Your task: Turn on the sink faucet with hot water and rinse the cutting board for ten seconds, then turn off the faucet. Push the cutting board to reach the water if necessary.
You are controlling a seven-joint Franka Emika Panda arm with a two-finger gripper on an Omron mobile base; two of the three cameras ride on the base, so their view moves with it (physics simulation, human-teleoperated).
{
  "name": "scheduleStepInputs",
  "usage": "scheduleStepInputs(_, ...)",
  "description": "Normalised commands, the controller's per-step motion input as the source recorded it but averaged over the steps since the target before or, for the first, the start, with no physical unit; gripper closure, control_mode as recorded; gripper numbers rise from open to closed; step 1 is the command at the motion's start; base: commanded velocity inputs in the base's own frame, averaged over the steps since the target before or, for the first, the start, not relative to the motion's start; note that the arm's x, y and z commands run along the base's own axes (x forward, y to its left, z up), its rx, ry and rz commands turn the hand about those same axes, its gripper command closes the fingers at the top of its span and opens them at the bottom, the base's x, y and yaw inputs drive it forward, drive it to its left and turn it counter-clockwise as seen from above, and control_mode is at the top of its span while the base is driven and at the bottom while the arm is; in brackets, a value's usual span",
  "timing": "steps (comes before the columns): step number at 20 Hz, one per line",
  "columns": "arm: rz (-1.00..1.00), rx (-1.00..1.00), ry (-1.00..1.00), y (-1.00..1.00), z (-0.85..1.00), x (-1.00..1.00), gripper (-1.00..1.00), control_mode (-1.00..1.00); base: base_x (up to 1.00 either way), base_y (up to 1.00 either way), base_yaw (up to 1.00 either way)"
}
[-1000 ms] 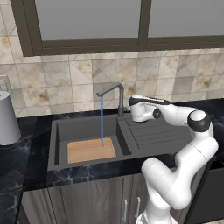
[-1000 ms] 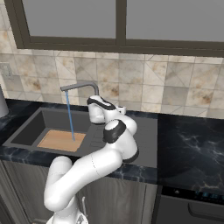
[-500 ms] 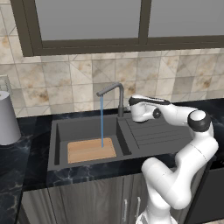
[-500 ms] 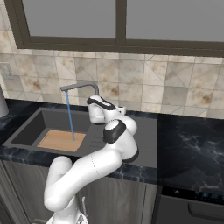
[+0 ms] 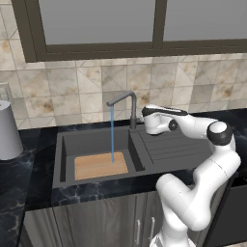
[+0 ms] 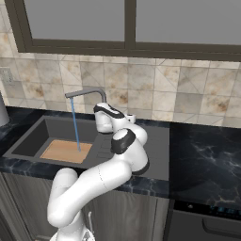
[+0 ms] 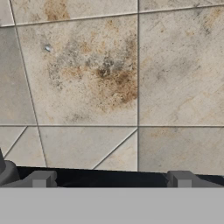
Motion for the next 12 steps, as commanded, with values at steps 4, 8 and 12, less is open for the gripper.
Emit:
scheduleStepInputs(4, 0.00, 0.00, 0.00, 0.00, 0.00, 0.00, -1.00, -1.00, 0.00, 0.00, 0.00)
scheduleStepInputs(8, 0.00, 0.00, 0.00, 0.00, 0.00, 0.00, -1.00, -1.00, 0.00, 0.00, 0.00)
scheduleStepInputs(12, 0.00, 0.00, 0.00, 0.00, 0.00, 0.00, -1.00, -1.00, 0.00, 0.00, 0.00)
